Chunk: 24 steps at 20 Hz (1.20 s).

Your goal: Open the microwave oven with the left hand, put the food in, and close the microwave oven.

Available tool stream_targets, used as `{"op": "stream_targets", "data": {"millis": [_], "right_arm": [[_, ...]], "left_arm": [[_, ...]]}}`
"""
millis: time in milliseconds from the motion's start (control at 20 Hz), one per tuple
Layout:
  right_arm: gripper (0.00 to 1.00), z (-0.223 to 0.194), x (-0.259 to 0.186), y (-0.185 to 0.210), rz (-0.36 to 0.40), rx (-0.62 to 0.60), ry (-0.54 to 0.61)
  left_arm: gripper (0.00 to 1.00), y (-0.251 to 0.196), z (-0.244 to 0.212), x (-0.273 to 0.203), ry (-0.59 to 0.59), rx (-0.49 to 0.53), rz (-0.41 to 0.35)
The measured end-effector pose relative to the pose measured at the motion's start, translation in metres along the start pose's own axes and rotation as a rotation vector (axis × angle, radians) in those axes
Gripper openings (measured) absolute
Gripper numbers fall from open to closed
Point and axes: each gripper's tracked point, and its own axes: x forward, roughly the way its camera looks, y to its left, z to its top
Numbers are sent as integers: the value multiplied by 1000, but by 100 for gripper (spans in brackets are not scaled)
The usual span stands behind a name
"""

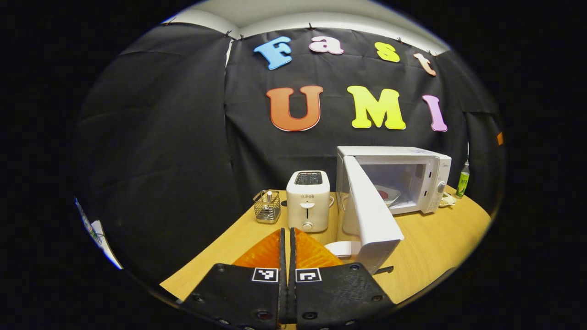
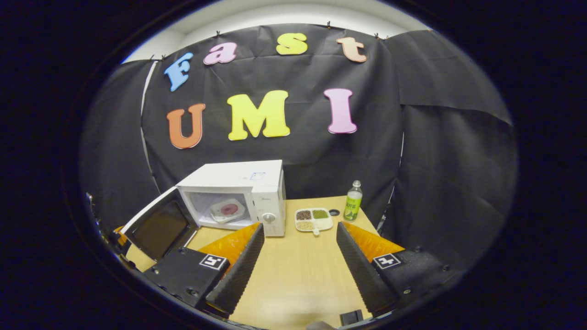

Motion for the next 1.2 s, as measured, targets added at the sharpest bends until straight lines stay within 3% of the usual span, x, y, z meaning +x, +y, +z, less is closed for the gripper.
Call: {"op": "stream_targets", "data": {"millis": [150,200,250,350,400,450,500,600,650,700,1100,1150,1200], "right_arm": [[92,5,0,1,9,28,2],[100,6,0,1,12,24,2],[92,7,-3,0,12,20,0],[92,11,-8,-2,19,33,1],[100,13,-11,-2,26,36,6],[100,14,-13,-3,25,31,6],[92,18,-15,-6,21,22,-3],[92,23,-19,-11,19,-2,-16],[92,24,-19,-11,25,-11,-17],[92,26,-20,-11,33,-22,-21],[92,33,-22,-22,50,-31,-20],[92,35,-22,-23,49,-31,-21],[92,36,-22,-24,52,-34,-19]], "left_arm": [[0,-12,-7,1,4,-4,-16],[0,-19,-7,-1,6,-5,-24],[0,-27,-8,-2,7,-5,-36],[0,-46,-9,-3,4,-6,-58],[0,-56,-8,-5,-2,-12,-73],[0,-70,-8,-7,-6,-18,-96],[0,-84,-9,-7,-8,-18,-119],[0,-112,-12,-7,-3,-7,-168],[10,-126,-12,-7,-6,-2,-188],[0,-139,-12,-7,-3,1,-206],[0,-237,-3,16,-14,-2,-336],[10,-246,-1,20,-16,-3,-347],[0,-255,2,22,-19,-4,-358]]}}
